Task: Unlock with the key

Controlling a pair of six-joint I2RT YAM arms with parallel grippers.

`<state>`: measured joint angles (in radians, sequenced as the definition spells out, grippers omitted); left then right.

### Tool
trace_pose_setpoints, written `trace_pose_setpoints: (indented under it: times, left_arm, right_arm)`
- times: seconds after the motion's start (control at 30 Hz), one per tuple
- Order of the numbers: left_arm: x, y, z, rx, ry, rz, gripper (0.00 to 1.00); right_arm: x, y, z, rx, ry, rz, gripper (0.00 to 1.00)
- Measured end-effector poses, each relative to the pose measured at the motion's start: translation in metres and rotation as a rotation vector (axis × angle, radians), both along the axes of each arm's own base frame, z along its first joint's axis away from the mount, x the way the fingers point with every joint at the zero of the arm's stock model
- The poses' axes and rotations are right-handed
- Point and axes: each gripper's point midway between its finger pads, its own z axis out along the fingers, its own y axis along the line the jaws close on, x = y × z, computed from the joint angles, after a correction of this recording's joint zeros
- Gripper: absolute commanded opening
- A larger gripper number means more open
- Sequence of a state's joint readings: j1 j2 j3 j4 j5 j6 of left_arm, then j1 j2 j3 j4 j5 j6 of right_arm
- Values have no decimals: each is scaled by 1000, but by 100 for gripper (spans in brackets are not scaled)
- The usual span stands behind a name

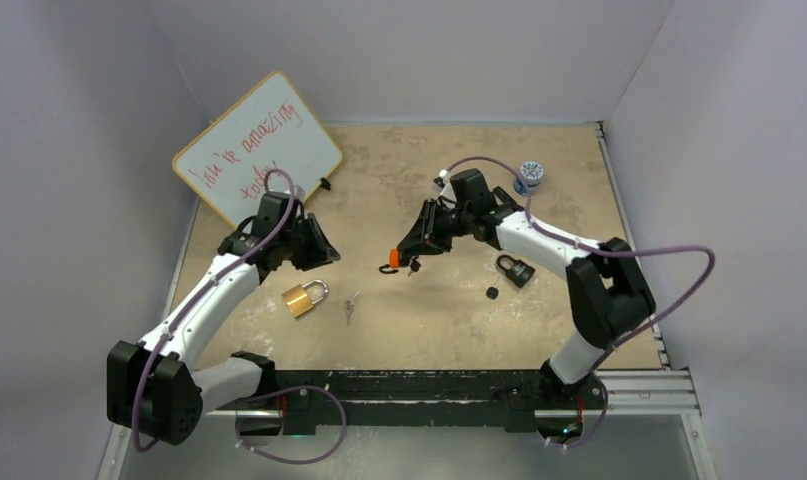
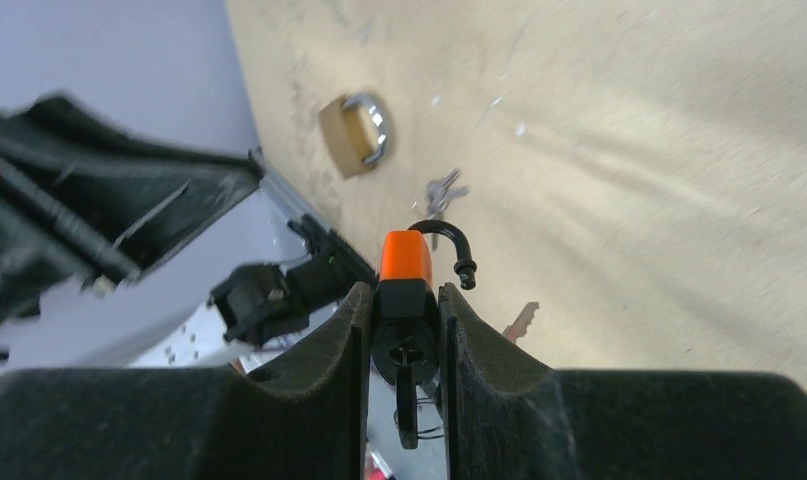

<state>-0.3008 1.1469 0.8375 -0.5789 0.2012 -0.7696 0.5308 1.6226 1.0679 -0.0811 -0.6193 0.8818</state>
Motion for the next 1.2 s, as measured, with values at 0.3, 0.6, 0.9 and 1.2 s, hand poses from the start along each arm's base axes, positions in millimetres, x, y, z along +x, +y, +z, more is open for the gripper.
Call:
trace_pose_setpoints:
  times: [0.3, 0.6, 0.9, 1.2]
  left_arm:
    - [11, 7, 4, 32, -70, 33, 32]
    - [19, 14, 9, 75, -116, 38, 48]
    - [33, 15, 7, 105, -133, 42, 74]
    - [39, 19, 22, 141, -200, 10, 77]
  right_arm:
    - [87, -8, -62, -55, 4, -209, 0]
    - [165, -12, -98, -42, -81, -317, 9]
    - [199, -14, -96, -66, -194, -302, 63]
    - [200, -41, -88, -238, -271, -316, 71]
